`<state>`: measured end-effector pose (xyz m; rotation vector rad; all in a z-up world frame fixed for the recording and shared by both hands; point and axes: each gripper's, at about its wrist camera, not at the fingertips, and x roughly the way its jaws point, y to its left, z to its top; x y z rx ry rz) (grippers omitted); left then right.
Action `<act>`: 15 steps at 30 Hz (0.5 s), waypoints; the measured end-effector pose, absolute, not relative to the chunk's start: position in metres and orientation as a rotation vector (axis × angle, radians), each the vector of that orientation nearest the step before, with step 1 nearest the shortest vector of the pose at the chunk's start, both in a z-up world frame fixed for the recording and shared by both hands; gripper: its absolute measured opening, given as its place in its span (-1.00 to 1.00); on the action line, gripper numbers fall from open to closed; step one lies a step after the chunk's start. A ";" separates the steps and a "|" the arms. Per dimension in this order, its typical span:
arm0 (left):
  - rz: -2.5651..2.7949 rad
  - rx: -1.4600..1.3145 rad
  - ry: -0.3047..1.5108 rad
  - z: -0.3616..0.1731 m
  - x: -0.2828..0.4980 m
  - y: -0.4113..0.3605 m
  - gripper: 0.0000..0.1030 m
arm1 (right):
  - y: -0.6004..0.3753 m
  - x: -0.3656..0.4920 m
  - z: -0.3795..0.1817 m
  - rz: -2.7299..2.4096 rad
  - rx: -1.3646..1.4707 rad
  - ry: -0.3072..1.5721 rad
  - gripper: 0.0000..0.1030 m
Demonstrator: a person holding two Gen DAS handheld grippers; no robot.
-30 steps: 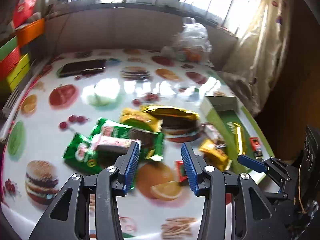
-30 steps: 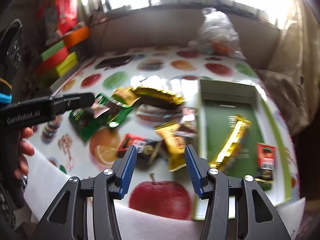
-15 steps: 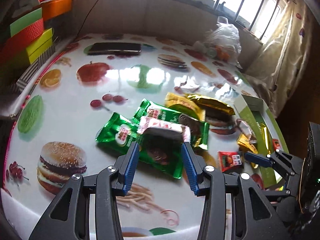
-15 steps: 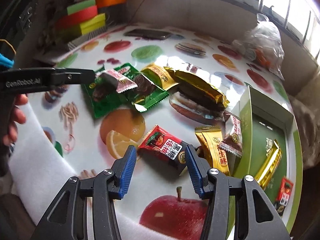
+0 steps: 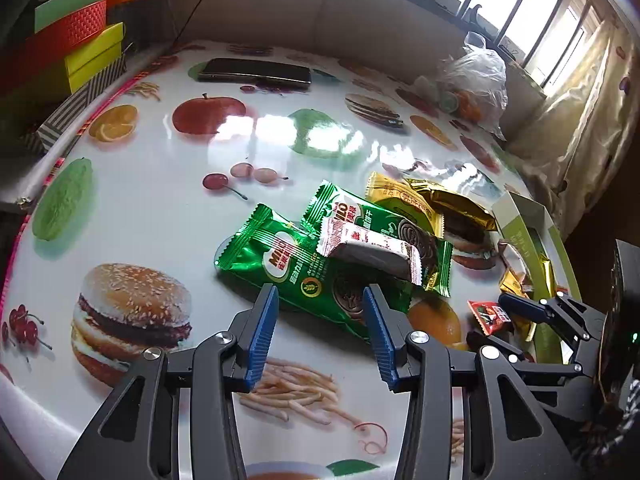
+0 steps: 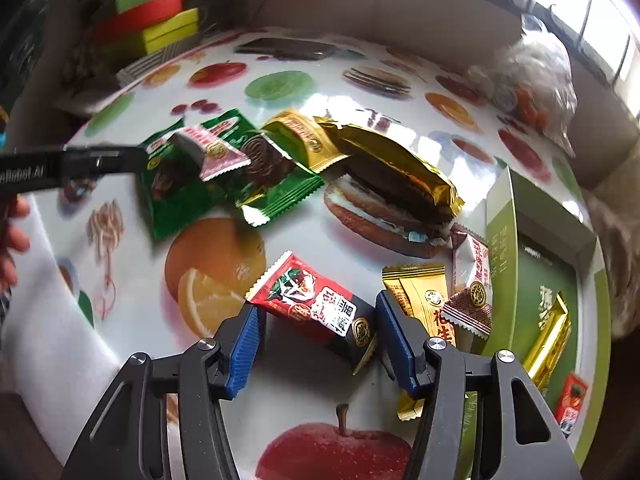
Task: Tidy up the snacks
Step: 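Move both grippers back over the snack pile, then grasp the red candy packet with the right gripper while the left grasps the white biscuit bar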
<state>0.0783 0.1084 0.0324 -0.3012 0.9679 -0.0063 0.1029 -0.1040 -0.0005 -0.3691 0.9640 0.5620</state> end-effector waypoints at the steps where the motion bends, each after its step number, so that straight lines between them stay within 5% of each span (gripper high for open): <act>1: 0.003 -0.305 0.963 0.033 0.078 0.109 -0.12 | -0.104 0.105 -0.001 0.556 -0.355 0.969 0.10; 15: -0.023 -0.330 0.947 0.042 0.094 0.105 -0.12 | -0.101 0.104 0.001 0.525 -0.328 0.948 -0.68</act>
